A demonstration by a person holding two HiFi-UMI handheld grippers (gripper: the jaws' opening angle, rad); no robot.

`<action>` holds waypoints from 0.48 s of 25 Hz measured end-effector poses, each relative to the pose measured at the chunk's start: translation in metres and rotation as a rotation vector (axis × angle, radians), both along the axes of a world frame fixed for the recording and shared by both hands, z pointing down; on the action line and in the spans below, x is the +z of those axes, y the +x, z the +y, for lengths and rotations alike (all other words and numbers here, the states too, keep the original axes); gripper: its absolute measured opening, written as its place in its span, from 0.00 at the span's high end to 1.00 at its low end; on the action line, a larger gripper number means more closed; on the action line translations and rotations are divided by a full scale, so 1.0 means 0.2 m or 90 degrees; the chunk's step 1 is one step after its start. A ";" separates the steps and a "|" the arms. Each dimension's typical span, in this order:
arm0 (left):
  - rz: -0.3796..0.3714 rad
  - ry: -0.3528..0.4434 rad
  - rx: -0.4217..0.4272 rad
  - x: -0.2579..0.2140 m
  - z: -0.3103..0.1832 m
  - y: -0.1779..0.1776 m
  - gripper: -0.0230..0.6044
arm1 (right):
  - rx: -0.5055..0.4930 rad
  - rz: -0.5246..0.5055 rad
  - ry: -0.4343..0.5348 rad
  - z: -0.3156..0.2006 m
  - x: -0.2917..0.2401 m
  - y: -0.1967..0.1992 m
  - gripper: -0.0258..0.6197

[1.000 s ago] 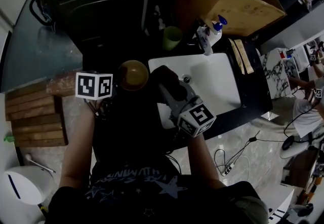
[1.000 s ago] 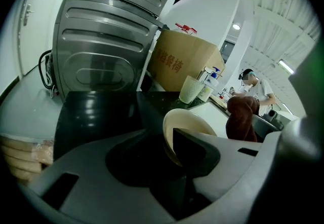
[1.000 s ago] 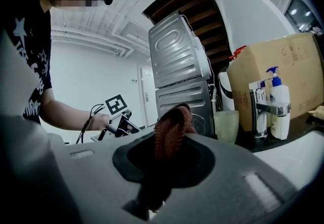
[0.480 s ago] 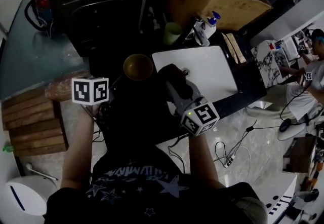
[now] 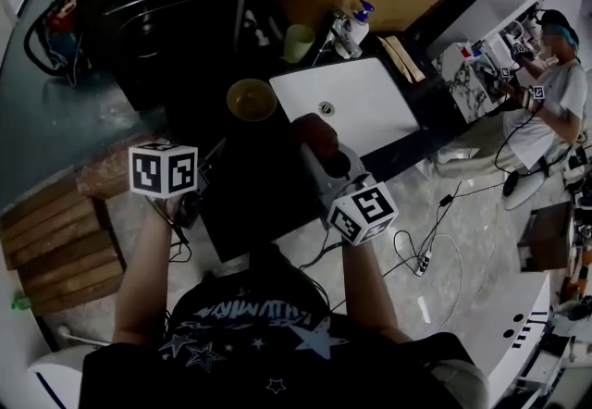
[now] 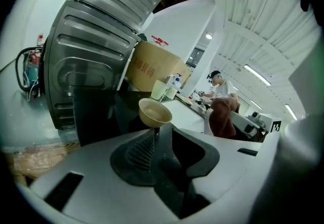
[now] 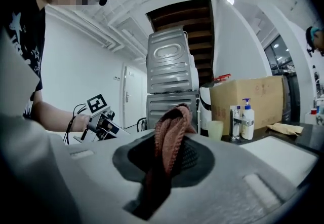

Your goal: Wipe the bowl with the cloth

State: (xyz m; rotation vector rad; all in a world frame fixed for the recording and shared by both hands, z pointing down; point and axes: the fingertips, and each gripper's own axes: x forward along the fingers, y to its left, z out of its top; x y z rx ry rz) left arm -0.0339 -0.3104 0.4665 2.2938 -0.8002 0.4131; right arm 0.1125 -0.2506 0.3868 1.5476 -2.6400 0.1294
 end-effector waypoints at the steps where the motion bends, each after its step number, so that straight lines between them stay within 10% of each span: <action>1: 0.003 0.002 0.014 -0.01 0.04 0.00 0.78 | 0.006 0.002 0.001 0.03 0.00 -0.02 0.87; 12: 0.005 0.014 0.093 0.01 0.49 -0.31 0.95 | 0.059 0.014 -0.011 0.46 0.04 -0.34 0.87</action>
